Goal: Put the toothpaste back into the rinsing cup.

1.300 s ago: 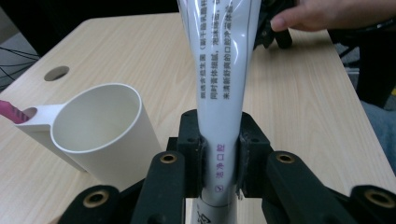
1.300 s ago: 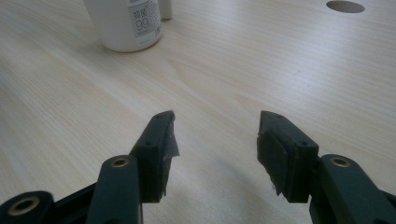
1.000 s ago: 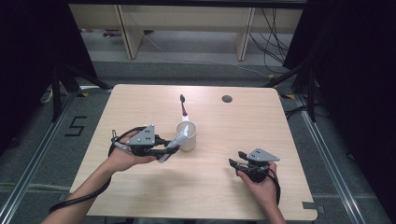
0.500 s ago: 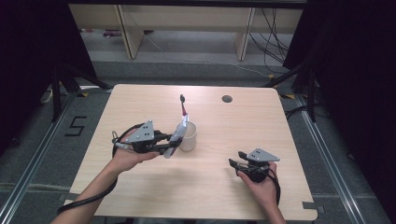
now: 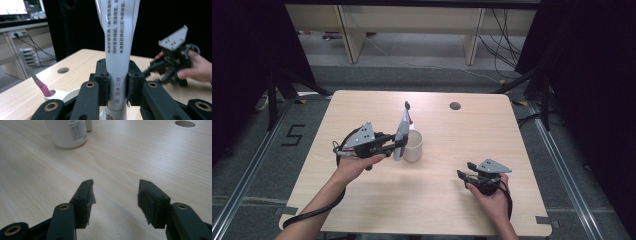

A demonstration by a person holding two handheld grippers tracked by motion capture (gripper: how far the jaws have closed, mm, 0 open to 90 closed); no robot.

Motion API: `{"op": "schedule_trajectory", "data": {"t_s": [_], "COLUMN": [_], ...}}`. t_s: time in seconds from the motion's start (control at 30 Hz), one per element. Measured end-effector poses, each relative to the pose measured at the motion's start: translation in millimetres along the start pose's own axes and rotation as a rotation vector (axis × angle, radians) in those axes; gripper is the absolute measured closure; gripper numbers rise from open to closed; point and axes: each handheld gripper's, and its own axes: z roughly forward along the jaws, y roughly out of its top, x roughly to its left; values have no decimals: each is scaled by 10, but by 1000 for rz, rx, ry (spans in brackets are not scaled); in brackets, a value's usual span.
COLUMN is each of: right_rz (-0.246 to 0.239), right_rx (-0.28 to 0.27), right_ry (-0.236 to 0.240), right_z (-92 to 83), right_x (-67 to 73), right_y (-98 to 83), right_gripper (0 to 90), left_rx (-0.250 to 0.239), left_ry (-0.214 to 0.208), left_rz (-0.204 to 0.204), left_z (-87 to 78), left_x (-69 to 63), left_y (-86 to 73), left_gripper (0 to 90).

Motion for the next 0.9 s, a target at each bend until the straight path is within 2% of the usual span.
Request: {"op": "schedule_trajectory", "data": {"t_s": [0.03, 0.07, 0.3, 0.33, 0.53, 0.63, 0.9], "right_rz": [8, -7, -37, -8, -39, -19, -18], "right_rx": [4, -2, -20, -14, -15, -8, -6], "right_ry": [2, 1, -7, 1, 0, -1, -5], "right_z": [-4, -1, -9, -9, -7, -5, -3], "right_x": [3, -14, -29, -10, -20, -5, 1], "right_y": [-1, 0, 0, -3, 0, -1, -2], "right_gripper": [471, 471, 470, 470, 471, 471, 470], "left_rx": [-18, -22, -52, -58, -88, -99, -113], "left_ry": [20, 27, 45, 52, 70, 76, 105], "left_rz": [-9, -15, -21, -19, -30, -30, -27], "left_z": [14, 19, 69, 75, 129, 164, 259], "left_x": [6, 8, 35, 39, 46, 50, 60], "left_y": [12, 19, 77, 86, 132, 150, 171], "left_gripper": [748, 748, 748, 748, 748, 748, 748]}}
